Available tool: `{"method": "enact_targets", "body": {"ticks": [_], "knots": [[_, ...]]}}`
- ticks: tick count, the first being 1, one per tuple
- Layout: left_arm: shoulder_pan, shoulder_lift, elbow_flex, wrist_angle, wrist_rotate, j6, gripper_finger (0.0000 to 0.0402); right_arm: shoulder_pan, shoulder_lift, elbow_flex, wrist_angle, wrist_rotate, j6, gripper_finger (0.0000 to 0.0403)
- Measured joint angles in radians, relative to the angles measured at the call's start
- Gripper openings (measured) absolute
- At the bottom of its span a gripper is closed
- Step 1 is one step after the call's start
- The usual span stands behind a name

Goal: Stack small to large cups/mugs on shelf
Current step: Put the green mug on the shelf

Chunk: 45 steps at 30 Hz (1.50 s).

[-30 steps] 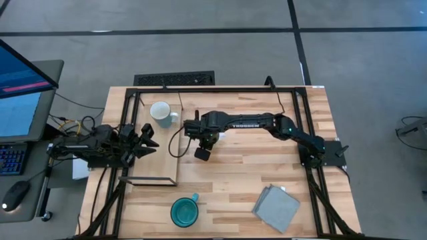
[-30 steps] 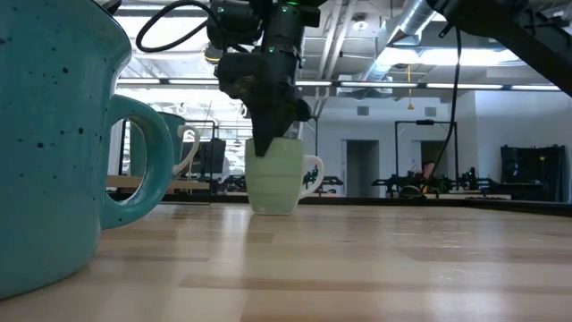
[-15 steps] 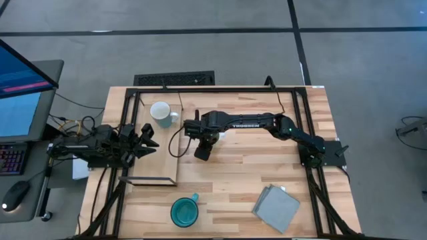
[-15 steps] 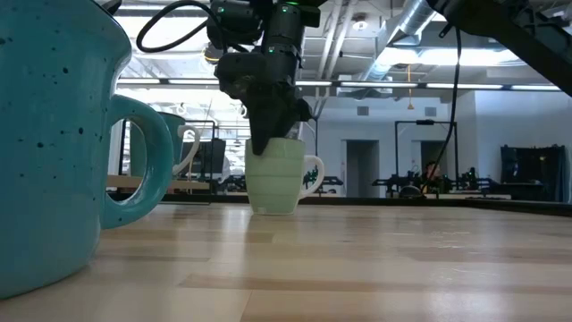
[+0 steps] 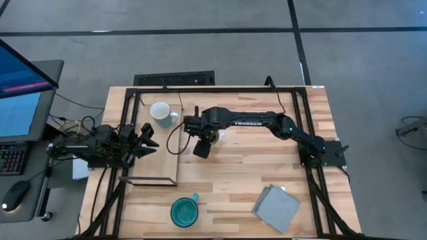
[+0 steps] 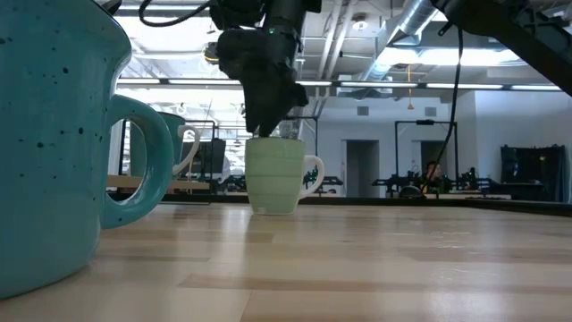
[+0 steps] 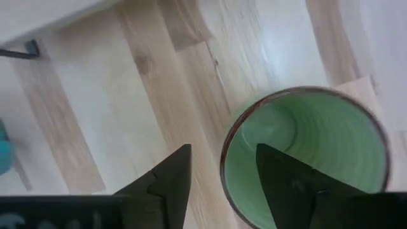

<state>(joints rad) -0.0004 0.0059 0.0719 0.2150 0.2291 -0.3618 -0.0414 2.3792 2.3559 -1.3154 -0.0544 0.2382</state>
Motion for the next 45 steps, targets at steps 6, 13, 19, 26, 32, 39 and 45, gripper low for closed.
{"method": "enact_targets", "body": {"ticks": [6, 13, 19, 26, 32, 39, 45], "knots": [[0.000, 0.000, 0.000, -0.011, 0.000, 0.000, 0.0098, -0.008, -0.015, 0.001, -0.066, 0.053, -0.012, 0.0199], [0.000, 0.000, 0.000, -0.041, -0.012, 0.000, 0.0098, -0.024, -0.081, -0.001, -0.123, 0.089, -0.104, 0.0194], [0.000, 0.000, 0.000, -0.060, -0.031, 0.000, 0.0098, -0.038, -0.161, -0.002, -0.140, 0.088, -0.266, 0.0194], [0.000, 0.000, 0.000, -0.074, -0.032, -0.006, 0.0098, -0.054, -0.195, -0.004, -0.185, 0.084, -0.496, 0.0192], [0.000, 0.000, 0.000, -0.102, -0.030, -0.029, 0.0098, -0.067, -0.164, -0.006, -0.247, 0.078, -0.537, 0.0190], [0.000, 0.000, 0.000, -0.132, -0.027, -0.044, 0.0098, -0.107, -0.141, -0.029, -0.254, 0.075, -0.553, 0.0189], [0.000, 0.000, 0.000, -0.158, -0.027, -0.045, 0.0098, -0.127, -0.128, -0.029, -0.254, -0.003, -0.561, 0.0184]]}}
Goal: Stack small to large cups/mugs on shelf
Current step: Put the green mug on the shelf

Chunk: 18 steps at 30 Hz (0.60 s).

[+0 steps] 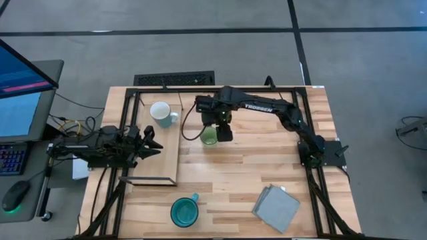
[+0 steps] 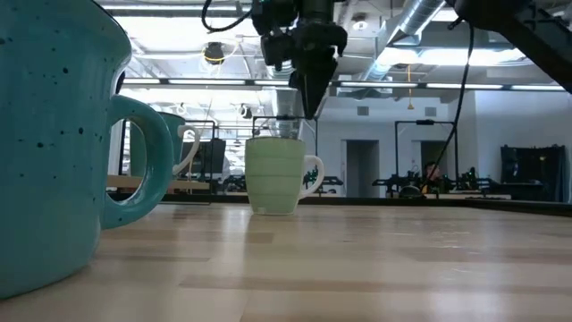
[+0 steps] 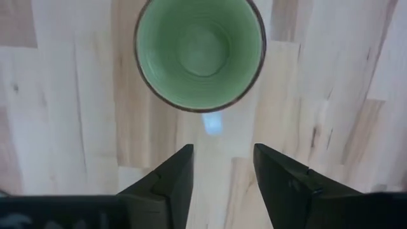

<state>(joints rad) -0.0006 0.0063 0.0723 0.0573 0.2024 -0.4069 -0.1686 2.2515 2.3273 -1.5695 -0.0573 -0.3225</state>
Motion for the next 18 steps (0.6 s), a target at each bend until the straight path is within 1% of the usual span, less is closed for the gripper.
{"method": "enact_targets", "body": {"ticks": [3, 8, 11, 14, 18], "knots": [[0.000, 0.000, 0.000, -0.002, 0.000, -0.002, 0.0098, 0.005, -0.008, -0.039, 0.011, -0.006, -0.008, 0.0178], [0.000, 0.000, 0.000, -0.001, 0.000, -0.002, 0.0098, 0.009, -0.008, -0.153, 0.007, -0.013, -0.009, 0.0162], [0.000, 0.000, 0.000, -0.001, 0.005, -0.002, 0.0098, 0.010, -0.006, -0.216, 0.015, -0.049, -0.007, 0.0154], [0.000, 0.000, 0.000, -0.005, 0.008, -0.002, 0.0099, 0.011, -0.006, -0.255, 0.050, -0.076, -0.003, 0.0148], [0.000, 0.000, 0.000, -0.006, 0.002, -0.002, 0.0099, 0.016, -0.006, -0.279, 0.109, -0.077, -0.003, 0.0142]]}}
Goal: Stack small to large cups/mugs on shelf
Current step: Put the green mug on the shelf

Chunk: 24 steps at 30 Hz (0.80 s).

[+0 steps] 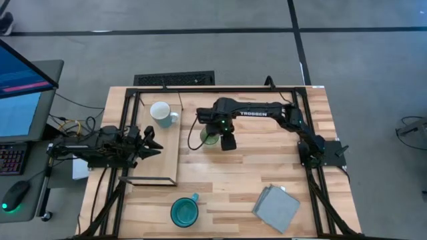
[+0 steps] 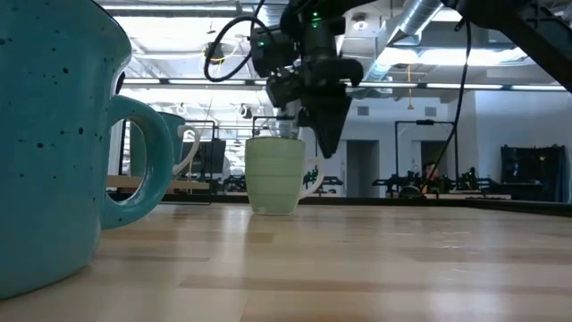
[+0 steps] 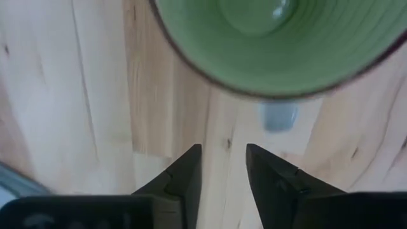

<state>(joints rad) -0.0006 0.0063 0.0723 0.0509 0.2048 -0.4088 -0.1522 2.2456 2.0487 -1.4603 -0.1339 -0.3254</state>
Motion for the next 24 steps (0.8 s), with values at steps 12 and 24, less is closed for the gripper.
{"method": "enact_targets", "body": {"ticks": [12, 24], "knots": [[0.000, 0.000, 0.000, 0.000, -0.005, 0.000, 0.0099, -0.020, 0.000, -0.008, 0.027, 0.101, 0.004, 0.0137], [0.000, 0.000, 0.000, 0.000, -0.009, 0.005, 0.0098, -0.017, 0.000, -0.007, 0.097, 0.105, 0.002, 0.0138]]}}
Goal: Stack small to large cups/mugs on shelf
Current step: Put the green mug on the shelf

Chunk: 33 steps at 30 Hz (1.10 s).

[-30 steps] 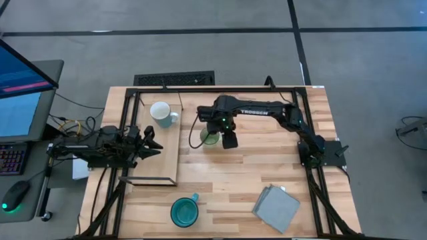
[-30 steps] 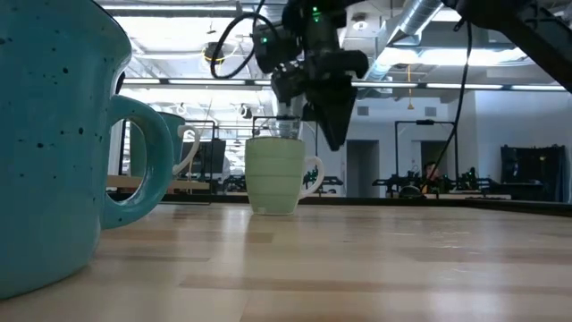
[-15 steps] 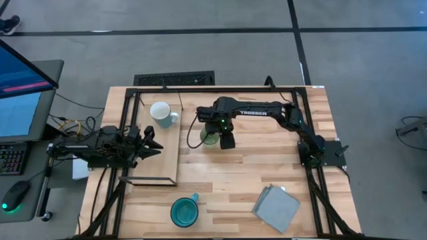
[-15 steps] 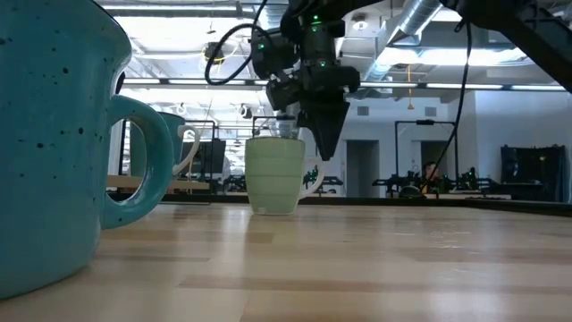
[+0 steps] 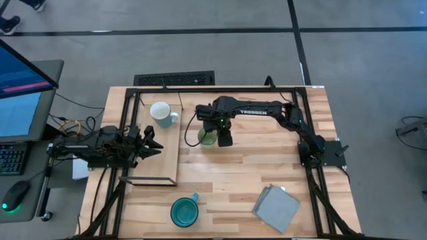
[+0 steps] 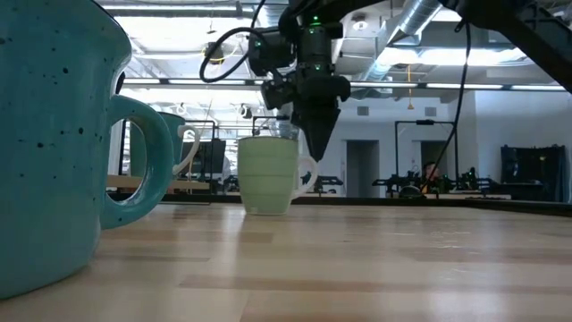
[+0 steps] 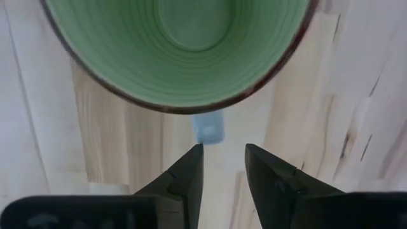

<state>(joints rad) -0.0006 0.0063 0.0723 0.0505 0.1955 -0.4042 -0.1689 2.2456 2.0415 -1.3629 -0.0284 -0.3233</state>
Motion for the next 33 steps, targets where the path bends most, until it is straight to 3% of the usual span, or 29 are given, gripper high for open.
{"method": "enact_targets", "body": {"ticks": [12, 33], "knots": [[0.000, 0.000, 0.000, 0.000, -0.027, 0.000, 0.0098, 0.032, 0.000, 0.000, -0.004, -0.001, 0.000, 0.0135], [0.000, 0.000, 0.000, 0.000, -0.027, -0.001, 0.0098, 0.064, 0.000, 0.000, 0.140, -0.002, 0.043, 0.0133]]}}
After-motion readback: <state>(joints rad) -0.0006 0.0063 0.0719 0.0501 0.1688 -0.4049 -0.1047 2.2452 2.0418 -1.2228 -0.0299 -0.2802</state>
